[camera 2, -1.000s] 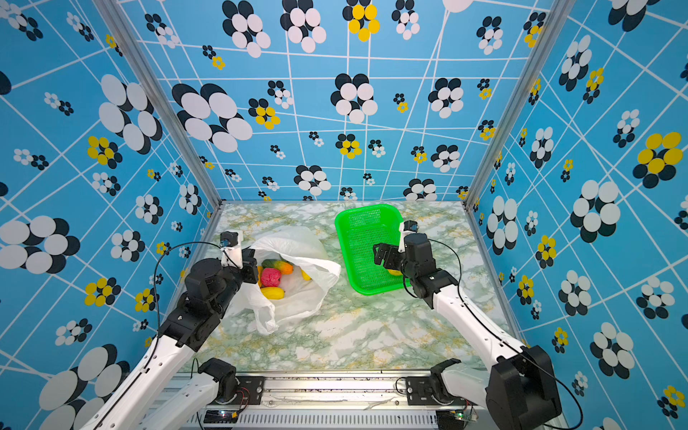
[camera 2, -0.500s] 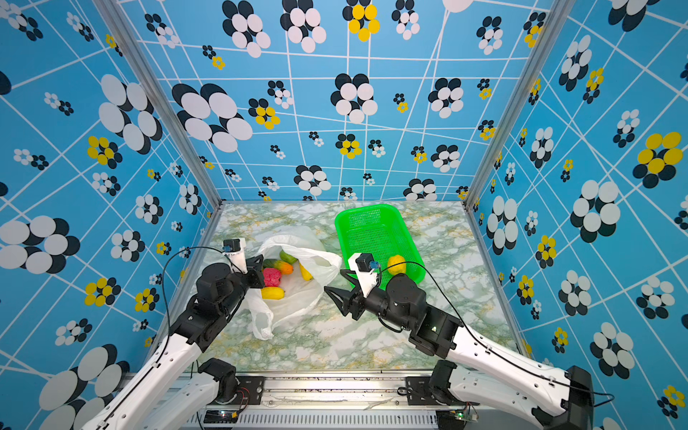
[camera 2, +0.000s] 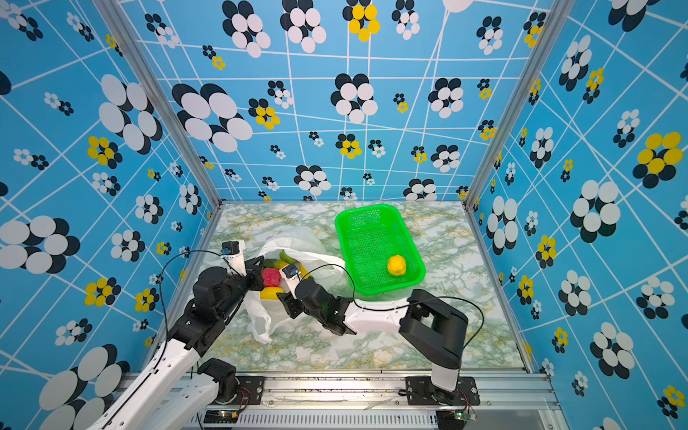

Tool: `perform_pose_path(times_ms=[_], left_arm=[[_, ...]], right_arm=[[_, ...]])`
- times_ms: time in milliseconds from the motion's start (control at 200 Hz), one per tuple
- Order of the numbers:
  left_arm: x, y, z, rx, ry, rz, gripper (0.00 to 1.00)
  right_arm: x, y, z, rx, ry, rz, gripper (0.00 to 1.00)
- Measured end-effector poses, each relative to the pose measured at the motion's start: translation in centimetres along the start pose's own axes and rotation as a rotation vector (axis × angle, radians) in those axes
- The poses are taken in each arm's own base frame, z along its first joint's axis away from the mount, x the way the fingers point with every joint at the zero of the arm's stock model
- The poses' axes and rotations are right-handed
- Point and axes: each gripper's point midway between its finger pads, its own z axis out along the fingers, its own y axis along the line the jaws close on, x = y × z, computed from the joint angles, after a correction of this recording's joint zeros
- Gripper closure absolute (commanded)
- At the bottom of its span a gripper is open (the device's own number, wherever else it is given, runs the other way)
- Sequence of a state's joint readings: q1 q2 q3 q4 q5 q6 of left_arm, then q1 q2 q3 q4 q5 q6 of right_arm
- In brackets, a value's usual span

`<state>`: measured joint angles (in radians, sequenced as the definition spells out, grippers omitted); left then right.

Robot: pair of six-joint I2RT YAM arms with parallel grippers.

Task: Untie the knot of the plastic bag and take out the fruit
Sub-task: 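Move the right gripper back into the bag toward the remaining fruit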

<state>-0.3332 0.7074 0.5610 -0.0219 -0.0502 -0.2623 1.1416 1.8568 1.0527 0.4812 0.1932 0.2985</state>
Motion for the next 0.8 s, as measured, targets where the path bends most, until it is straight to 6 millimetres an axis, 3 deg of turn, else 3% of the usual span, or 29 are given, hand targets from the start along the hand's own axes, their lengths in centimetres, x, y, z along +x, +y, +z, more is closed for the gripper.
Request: perform_pose_path(times_ms=[145,270,495,600,715,800], left_arm=[[-0.1,-0.3,-0.1,0.017,-0.001,0.000,1.00],[-0.4,-0.4,-0.6,0.024,-0.020,-0.001,1.00],[-0.7,-0.5,-1.1,0.029,-0.040,-0.002,1.00],[-0.6,-0.4,-1.1,0.028,-0.036,-0.001,1.00],[-0.5,-0.5,-1.1,0.030,-0.031,-0.001,1.00],[-0.5,-0.4,-1.0,0.030,-0.030,-0.001,1.00]], right_arm=[[1.7,-0.6,2.0,0.034,0.027,0.022,0.37],[0.4,0.0,4.0,0.028,0.006,0.032,0.36],[-0.7,-0.9,7.8,0.037,0.055,0.042,0.17],[0.4,-2.0,9.4,0.038,0.104,0.051,0.10],[3.3,-2.4,10.5,0.024,0.184,0.062,0.07],[3.1,-1.7,10.9,-0.011,0.187,0.074,0.03]])
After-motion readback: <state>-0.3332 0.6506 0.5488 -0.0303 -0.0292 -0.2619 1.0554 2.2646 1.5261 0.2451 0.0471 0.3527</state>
